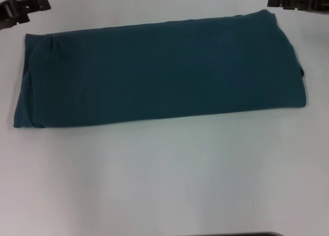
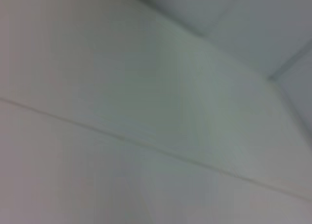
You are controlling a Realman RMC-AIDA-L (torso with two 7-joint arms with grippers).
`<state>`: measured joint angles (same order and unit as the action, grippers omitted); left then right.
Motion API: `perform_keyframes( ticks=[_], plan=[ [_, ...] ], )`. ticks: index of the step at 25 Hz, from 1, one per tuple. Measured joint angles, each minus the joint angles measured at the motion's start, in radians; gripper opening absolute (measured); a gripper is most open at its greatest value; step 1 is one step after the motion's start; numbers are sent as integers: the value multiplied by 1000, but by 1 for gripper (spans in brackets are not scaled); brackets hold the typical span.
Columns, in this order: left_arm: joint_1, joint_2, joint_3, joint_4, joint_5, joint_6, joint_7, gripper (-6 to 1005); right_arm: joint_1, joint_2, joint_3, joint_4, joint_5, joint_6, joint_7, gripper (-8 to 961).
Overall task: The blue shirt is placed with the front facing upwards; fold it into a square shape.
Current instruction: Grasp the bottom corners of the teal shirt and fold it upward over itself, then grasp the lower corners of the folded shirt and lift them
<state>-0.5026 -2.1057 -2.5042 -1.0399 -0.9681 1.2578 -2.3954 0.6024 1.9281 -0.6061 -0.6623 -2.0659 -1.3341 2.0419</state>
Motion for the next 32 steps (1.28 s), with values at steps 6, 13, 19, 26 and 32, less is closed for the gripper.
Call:
perform_keyframes(
  ticks=[6,13,19,26,32],
  plan=[
    [52,71,-150,155,-193,388,213,806,-185,73,81,-7,256,-227,-487,834],
    [156,83,-162,282,-185,409,246,813,-312,125,99,31,291,-267,-649,907],
    [143,75,-193,415,-195,269,186,814,-312,134,90,61,289,-262,-679,907],
    [138,81,-165,397,-144,213,193,813,-303,129,94,66,263,-256,-649,900],
    [167,105,-170,351,-91,205,221,798,-306,123,97,66,262,-253,-618,889]
  ],
)
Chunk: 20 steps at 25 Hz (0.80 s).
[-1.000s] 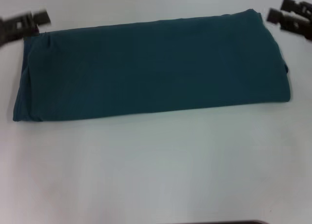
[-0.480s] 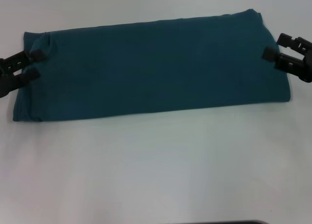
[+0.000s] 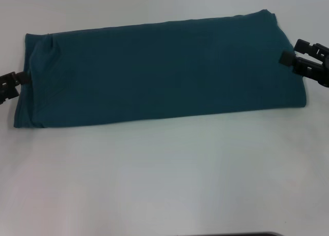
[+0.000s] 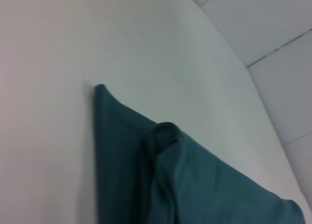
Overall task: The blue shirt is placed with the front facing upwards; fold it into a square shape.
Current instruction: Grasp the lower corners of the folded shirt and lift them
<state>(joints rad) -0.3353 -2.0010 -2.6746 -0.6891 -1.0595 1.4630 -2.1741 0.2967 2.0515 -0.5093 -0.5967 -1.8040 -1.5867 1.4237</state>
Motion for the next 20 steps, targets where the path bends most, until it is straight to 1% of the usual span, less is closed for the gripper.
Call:
perform_keyframes(
  ticks=[5,13,19,20],
  plan=[
    [21,0,5,5,11,-16,0,779,8,1,0,0,1,6,7,880],
    [33,-5,10,10,33,-31,6,749,15,-3,0,0,2,6,19,867],
    [10,-26,29,10,78,-26,3,726,14,-3,0,0,2,1,26,857],
    [10,-26,29,10,78,-26,3,722,14,-3,0,0,2,-1,26,855]
  ],
)
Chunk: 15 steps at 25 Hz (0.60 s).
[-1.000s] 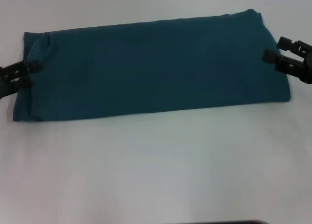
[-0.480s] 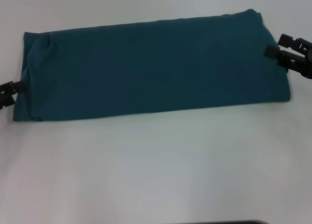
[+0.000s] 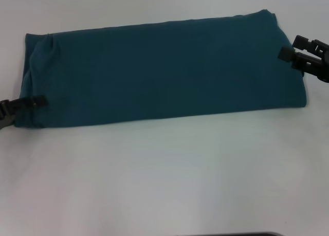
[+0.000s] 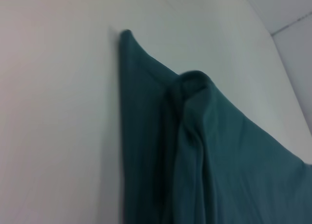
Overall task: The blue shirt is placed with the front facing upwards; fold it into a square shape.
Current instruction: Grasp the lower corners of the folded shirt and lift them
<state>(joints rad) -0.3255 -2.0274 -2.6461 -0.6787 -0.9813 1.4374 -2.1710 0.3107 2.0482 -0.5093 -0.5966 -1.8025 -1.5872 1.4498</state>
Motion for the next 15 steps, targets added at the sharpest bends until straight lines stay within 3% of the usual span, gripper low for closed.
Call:
perform_keyframes(
  ticks=[4,9,12,15],
  plan=[
    [-42,-16,42,-2,34,-12,-40,707,-3,0,0,0,-1,-1,0,848],
    [-52,-17,43,-11,63,-15,-83,688,-8,-3,-5,-6,-8,-5,38,840],
    [-45,-13,38,-15,58,-2,-84,677,-2,-25,-8,-49,-64,-3,169,835],
    [-36,-10,29,-33,47,30,-83,621,24,-79,-12,-155,-220,3,476,830]
  ],
)
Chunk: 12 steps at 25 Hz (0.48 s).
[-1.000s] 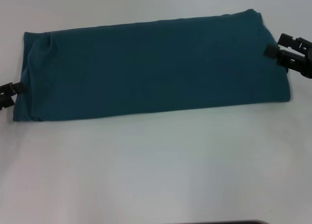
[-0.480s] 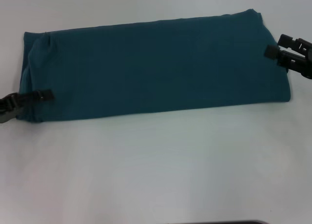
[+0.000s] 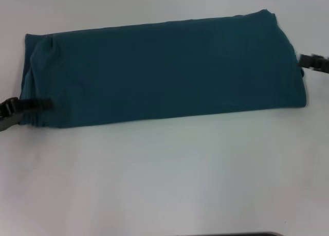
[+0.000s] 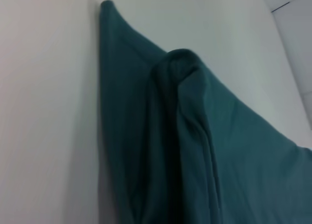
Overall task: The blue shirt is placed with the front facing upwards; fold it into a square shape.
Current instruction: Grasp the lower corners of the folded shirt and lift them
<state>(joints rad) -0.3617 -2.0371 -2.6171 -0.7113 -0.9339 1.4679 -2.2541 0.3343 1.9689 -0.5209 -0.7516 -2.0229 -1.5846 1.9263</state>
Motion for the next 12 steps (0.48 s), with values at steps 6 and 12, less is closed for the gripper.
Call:
perform_keyframes(
  ticks=[6,12],
  plan=[
    [-8,-2,-8,-21,-1,46,-8,349,100,-141,-2,-21,-327,-55,345,820],
    [-21,-7,-6,-56,-2,79,-13,114,169,-147,-6,-14,-448,-76,414,810]
  ],
)
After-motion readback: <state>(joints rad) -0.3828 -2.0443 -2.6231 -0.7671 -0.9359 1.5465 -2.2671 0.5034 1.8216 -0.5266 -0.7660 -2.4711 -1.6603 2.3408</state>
